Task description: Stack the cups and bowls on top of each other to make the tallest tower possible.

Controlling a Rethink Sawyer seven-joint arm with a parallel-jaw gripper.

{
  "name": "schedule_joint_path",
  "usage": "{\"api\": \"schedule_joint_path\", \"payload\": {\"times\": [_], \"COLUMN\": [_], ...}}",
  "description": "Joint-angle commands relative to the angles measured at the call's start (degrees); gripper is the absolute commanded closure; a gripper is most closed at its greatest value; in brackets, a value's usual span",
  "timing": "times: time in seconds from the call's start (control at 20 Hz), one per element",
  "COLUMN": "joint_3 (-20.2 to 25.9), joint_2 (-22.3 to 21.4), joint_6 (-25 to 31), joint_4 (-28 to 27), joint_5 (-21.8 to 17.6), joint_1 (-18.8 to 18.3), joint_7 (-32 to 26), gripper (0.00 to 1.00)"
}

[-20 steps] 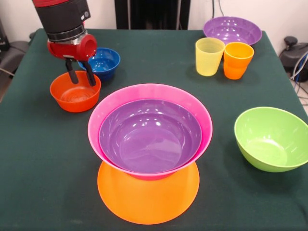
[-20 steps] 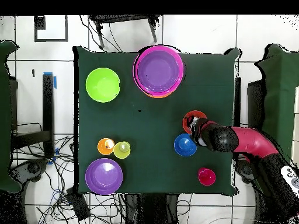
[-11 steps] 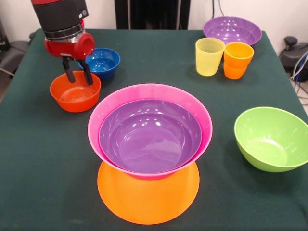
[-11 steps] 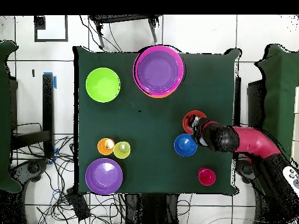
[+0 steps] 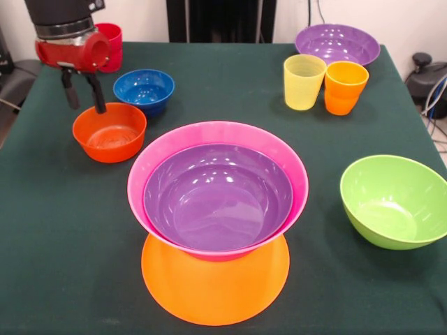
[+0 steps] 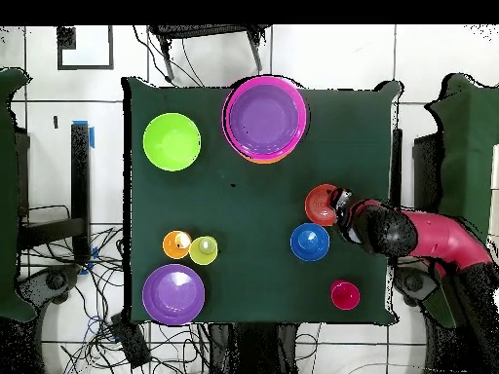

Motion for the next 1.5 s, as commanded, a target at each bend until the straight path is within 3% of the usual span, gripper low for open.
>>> {"api": "schedule_joint_path", "payload": {"times": [0.05, 0.6, 1.15, 1.5], "joint_3": [0.53, -0.34, 0.07, 0.51], "joint_2": [0.46, 9.35, 12.06, 11.52], "joint_6": [6.03, 3.09, 2.41, 3.54], "joint_4": [-3.00, -7.75, -9.06, -9.09], "joint_5": [-0.73, -4.97, -6.93, -6.75], "joint_1": [0.95, -1.17, -2.61, -2.35], "joint_7": [-12.47, -16.49, -18.13, -18.08], "gripper": [0.00, 0.00, 0.00, 0.00]}}
